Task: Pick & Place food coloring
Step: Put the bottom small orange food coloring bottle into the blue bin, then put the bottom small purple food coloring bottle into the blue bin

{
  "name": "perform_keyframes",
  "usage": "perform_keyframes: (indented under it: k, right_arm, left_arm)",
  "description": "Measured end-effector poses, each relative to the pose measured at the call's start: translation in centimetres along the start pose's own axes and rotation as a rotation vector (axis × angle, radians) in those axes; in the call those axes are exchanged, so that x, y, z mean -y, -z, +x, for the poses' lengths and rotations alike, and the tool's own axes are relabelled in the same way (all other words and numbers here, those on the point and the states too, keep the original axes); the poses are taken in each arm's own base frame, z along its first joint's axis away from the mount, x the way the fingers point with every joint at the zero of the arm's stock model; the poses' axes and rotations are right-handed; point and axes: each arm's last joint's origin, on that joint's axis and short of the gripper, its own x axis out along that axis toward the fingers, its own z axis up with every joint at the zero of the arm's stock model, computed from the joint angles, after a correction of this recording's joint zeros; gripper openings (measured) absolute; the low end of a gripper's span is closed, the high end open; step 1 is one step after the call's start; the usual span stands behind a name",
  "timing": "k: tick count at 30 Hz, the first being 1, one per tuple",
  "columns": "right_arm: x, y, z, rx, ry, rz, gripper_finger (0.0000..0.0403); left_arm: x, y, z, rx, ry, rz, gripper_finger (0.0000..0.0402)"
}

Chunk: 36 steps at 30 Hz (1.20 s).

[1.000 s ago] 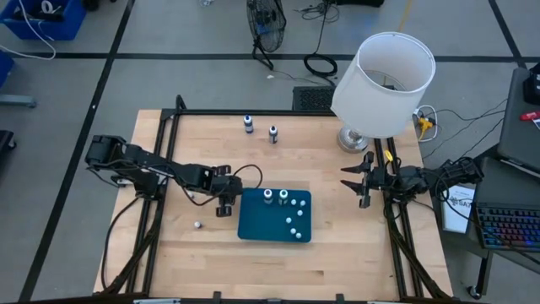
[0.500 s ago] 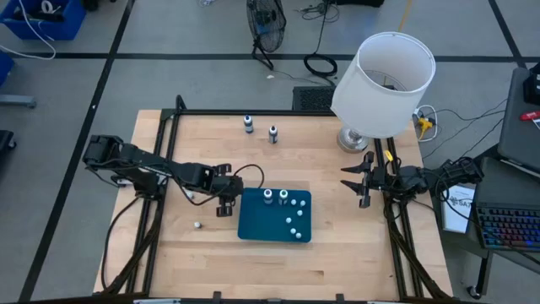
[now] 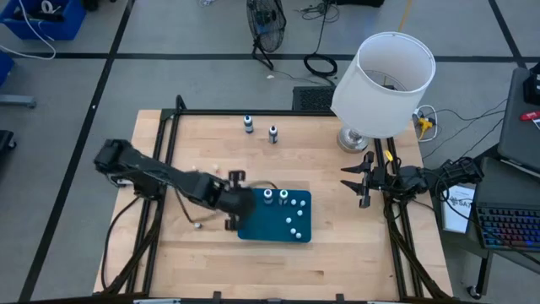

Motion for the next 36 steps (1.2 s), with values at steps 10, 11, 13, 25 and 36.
perform_keyframes:
  k: [10, 11, 13, 25, 36]
  right_arm:
    - [0.0, 0.0, 0.0, 0.000, 0.000, 0.000, 0.0167]
    - [0.0, 0.0, 0.0, 0.000, 0.000, 0.000, 0.0167]
    - [0.0, 0.0, 0.0, 0.000, 0.000, 0.000, 0.0167]
    - [0.0, 0.0, 0.0, 0.000, 0.000, 0.000, 0.0167]
    - [0.0, 0.0, 0.0, 0.000, 0.000, 0.000, 0.0167]
  left_arm:
    - [6.1, -0.8, 8.6, -0.168, 0.203, 0.109, 0.0064]
    - [6.4, -0.8, 9.1, -0.167, 0.216, 0.102, 0.0064]
    - [7.0, -0.8, 9.9, -0.159, 0.232, 0.095, 0.0064]
    - [7.8, -0.6, 10.8, -0.177, 0.239, 0.047, 0.0132]
    - [7.6, -1.9, 9.6, -0.173, 0.236, 0.007, 0.0212]
